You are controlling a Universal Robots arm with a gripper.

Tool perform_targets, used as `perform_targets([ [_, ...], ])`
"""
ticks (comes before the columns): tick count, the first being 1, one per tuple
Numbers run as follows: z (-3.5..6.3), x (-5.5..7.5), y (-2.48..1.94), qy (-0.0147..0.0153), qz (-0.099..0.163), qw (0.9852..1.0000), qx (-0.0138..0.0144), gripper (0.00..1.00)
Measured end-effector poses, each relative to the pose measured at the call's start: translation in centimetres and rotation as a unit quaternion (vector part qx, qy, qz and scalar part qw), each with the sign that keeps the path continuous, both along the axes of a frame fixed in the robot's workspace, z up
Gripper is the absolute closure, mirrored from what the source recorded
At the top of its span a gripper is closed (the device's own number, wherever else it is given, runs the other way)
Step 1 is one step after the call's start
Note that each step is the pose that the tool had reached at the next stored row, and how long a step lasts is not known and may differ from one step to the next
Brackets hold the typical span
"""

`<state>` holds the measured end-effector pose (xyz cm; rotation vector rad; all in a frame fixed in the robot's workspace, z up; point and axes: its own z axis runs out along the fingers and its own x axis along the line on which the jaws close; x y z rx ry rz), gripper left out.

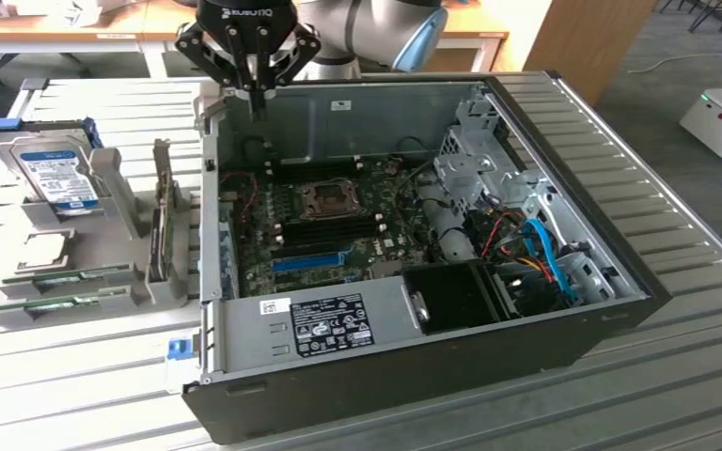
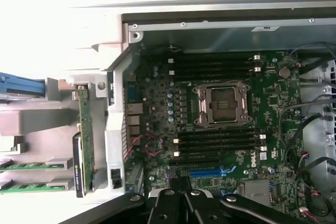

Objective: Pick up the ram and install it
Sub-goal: 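Reach for the ram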

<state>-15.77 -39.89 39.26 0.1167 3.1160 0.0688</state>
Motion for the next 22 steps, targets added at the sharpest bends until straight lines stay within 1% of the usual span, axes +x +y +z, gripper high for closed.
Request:
perform_targets([
  [22,-0.05,-3.0,0.0,0.0,0.0,1.0,0.0,0.89],
])
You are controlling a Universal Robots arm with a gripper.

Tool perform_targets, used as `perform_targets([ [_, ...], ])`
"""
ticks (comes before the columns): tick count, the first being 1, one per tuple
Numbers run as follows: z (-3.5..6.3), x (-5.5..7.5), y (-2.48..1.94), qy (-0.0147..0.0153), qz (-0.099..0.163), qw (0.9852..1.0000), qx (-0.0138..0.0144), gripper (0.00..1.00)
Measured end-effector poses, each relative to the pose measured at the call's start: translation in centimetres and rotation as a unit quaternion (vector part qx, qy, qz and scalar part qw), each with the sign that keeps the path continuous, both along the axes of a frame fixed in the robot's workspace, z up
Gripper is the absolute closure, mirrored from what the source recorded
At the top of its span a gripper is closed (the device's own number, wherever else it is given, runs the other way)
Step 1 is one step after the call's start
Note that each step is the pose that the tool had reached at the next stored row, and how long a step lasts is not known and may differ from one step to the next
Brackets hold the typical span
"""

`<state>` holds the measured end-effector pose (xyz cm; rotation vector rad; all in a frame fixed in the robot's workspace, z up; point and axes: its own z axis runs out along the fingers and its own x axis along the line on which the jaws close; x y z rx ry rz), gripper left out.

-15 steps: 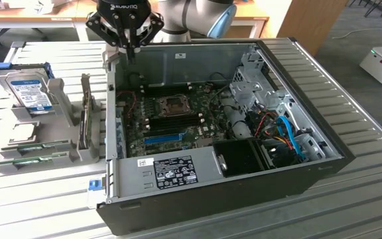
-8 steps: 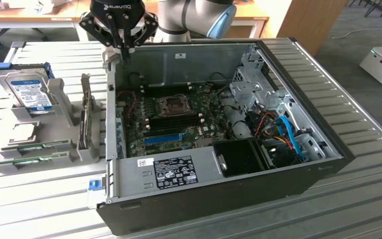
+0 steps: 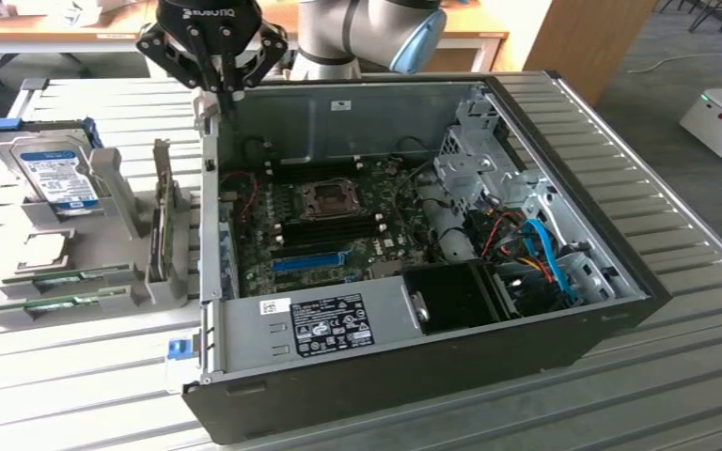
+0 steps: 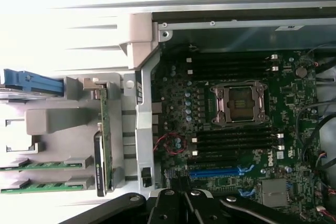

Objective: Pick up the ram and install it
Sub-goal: 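Reach for the ram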

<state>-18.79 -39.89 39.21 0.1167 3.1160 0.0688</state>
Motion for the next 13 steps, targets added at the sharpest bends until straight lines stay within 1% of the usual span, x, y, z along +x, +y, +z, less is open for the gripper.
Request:
perform_targets([
  [13,0.0,-1.5,0.0,0.0,0.0,1.0,0.0,0.89],
])
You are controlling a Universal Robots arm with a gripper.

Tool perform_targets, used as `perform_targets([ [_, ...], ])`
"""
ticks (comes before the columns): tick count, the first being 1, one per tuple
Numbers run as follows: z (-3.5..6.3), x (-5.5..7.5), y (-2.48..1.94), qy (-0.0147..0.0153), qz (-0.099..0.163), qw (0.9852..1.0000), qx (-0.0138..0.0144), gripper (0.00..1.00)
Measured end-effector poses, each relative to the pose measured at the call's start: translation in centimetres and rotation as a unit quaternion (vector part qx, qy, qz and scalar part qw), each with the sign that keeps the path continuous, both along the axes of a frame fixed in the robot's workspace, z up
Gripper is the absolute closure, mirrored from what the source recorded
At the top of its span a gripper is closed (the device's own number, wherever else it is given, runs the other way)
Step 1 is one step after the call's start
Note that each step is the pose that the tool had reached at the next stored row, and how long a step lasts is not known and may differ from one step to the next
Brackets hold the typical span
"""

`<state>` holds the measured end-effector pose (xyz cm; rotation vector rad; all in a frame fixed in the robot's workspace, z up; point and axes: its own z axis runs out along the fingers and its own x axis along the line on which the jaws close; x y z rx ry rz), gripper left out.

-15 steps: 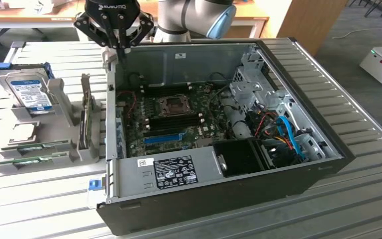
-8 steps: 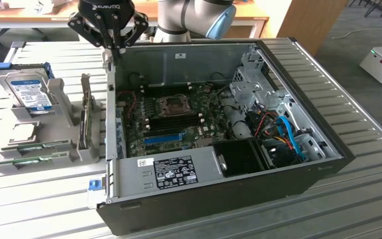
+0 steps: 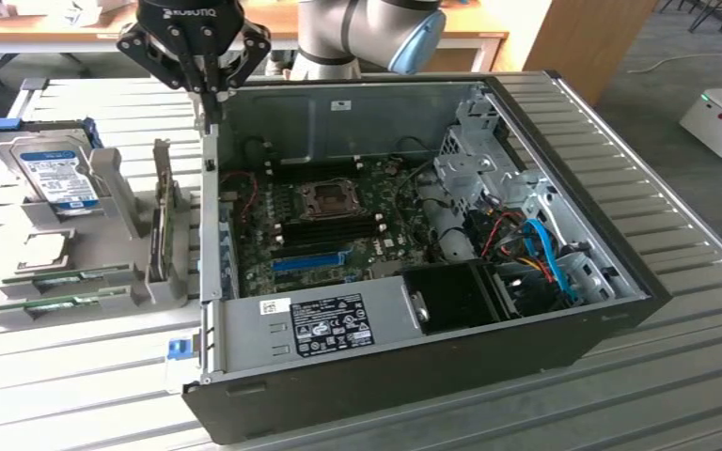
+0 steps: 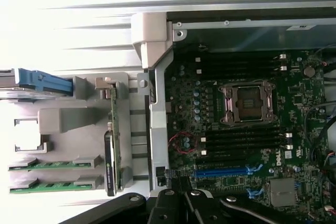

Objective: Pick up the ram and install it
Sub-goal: 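Reach for the ram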

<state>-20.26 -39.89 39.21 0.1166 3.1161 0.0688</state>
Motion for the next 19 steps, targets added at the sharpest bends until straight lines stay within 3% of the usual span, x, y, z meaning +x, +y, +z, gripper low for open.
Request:
perform_targets([
  [19,0.0,-2.2,0.0,0.0,0.0,1.0,0.0,0.89],
])
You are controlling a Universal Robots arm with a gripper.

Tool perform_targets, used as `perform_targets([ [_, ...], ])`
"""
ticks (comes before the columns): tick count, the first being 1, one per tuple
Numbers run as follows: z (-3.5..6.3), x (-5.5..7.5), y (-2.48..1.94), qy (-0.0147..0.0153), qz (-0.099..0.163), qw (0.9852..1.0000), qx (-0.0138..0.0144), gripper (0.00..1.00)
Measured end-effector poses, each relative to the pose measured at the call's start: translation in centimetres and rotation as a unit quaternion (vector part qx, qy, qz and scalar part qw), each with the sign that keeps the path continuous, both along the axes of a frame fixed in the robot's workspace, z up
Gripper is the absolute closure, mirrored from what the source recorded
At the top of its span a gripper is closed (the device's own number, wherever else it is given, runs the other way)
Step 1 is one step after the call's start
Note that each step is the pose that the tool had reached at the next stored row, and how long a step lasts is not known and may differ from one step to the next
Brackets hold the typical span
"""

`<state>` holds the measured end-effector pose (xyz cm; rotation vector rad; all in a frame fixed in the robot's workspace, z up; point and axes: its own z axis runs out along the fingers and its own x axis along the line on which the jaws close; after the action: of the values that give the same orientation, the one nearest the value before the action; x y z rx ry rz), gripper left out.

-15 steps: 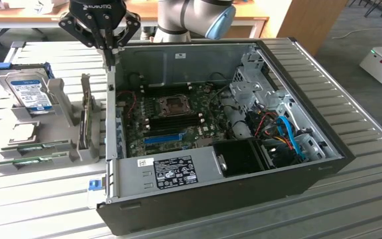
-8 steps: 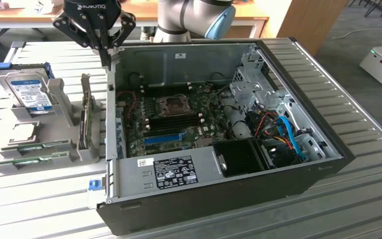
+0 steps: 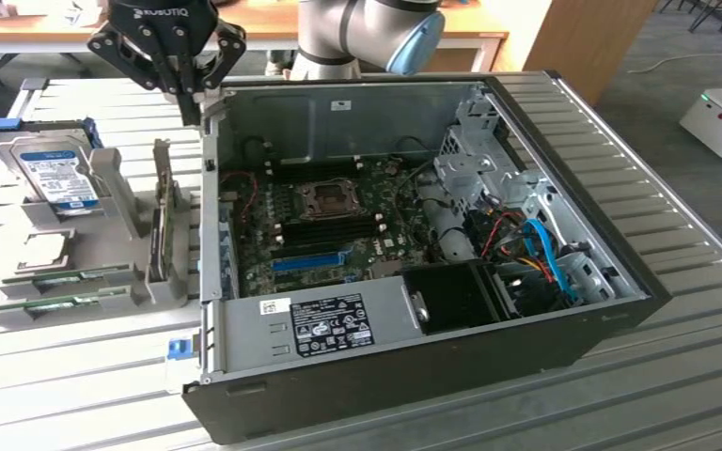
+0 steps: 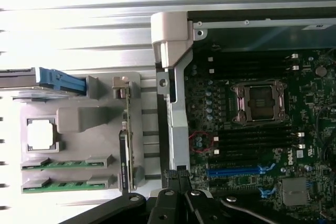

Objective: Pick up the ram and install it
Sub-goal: 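Reach for the ram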

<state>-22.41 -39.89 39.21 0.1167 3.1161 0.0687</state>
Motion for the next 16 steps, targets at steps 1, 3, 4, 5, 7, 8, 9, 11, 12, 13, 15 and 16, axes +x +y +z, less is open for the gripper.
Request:
perform_targets([
  [1,0.0,-0.1,0.0,0.0,0.0,1.0,0.0,0.89],
  [3,0.0,-0.4,0.0,0.0,0.0,1.0,0.0,0.89],
  [4,0.0,-0.5,0.0,0.0,0.0,1.0,0.0,0.89],
  [5,-0.01,-0.6,0.0,0.0,0.0,1.0,0.0,0.89],
  [7,-0.01,-0.9,0.0,0.0,0.0,1.0,0.0,0.89],
  [8,-0.01,-1.0,0.0,0.0,0.0,1.0,0.0,0.89],
  [9,-0.01,-1.2,0.0,0.0,0.0,1.0,0.0,0.89],
  [11,-0.02,-1.5,0.0,0.0,0.0,1.0,0.0,0.89],
  [12,-0.02,-1.6,0.0,0.0,0.0,1.0,0.0,0.89],
  [13,-0.02,-1.7,0.0,0.0,0.0,1.0,0.0,0.89],
  [15,-0.02,-2.0,0.0,0.0,0.0,1.0,0.0,0.89],
  [16,-0.02,-2.2,0.0,0.0,0.0,1.0,0.0,0.89],
])
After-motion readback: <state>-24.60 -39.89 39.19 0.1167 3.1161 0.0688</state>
